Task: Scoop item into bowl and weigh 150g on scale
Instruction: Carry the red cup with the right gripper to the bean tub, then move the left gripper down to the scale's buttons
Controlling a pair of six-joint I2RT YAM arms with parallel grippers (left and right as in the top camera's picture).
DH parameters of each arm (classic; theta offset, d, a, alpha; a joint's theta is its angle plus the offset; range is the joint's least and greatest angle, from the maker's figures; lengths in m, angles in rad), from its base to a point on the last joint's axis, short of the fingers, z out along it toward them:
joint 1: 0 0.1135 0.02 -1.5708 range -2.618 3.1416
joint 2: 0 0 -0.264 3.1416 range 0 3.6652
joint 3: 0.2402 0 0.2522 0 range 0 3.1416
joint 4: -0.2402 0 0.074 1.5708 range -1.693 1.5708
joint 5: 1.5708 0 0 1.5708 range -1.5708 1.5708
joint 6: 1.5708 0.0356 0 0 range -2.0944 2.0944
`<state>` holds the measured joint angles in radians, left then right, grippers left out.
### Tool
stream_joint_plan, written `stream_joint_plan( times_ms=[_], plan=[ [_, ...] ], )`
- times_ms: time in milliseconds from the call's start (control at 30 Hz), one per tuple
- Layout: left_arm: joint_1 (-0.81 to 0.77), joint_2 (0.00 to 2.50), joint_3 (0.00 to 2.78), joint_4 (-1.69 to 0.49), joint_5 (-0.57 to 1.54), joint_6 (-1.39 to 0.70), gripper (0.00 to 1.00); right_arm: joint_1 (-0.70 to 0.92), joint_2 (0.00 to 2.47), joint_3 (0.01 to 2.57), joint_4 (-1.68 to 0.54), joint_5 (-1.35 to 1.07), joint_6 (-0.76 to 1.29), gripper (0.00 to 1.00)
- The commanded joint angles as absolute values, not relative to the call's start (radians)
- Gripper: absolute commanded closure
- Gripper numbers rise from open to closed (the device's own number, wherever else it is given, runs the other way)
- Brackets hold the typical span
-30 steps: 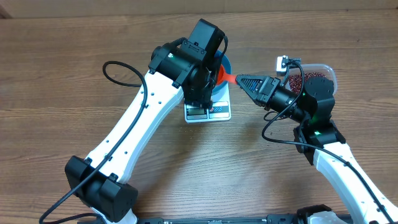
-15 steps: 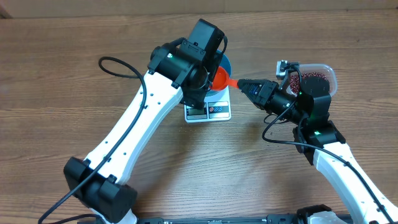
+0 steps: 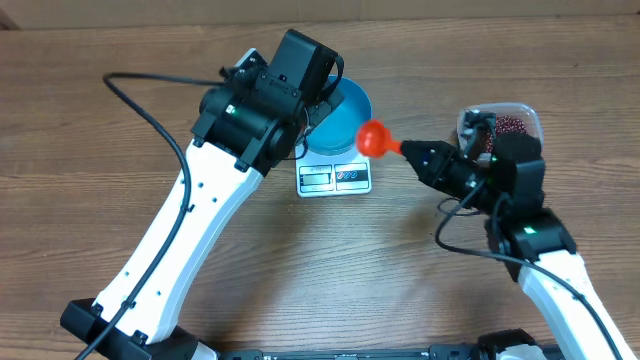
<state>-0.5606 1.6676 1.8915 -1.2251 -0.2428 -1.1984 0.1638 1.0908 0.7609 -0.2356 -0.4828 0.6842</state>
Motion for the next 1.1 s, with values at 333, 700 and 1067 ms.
stream_joint_plan(
  times_ms=[333,700,1067],
  plan=[
    [-0.556,1.668,1.9,-1.288,-0.438,-1.068,0.0,0.159,1.023,0.949,-0.632,-0.01,0.466,0.96],
    [-0.558,1.676,1.898,-1.304,-0.428,-0.917,0.96,0.152,1.023,0.95,-0.712,0.168,0.523,0.96],
    [-0.611,1.713,1.703,-1.087,-0.128,-0.188,0.96,0.148,1.023,0.95,-0.71,0.164,0.527,0.96]
  ],
)
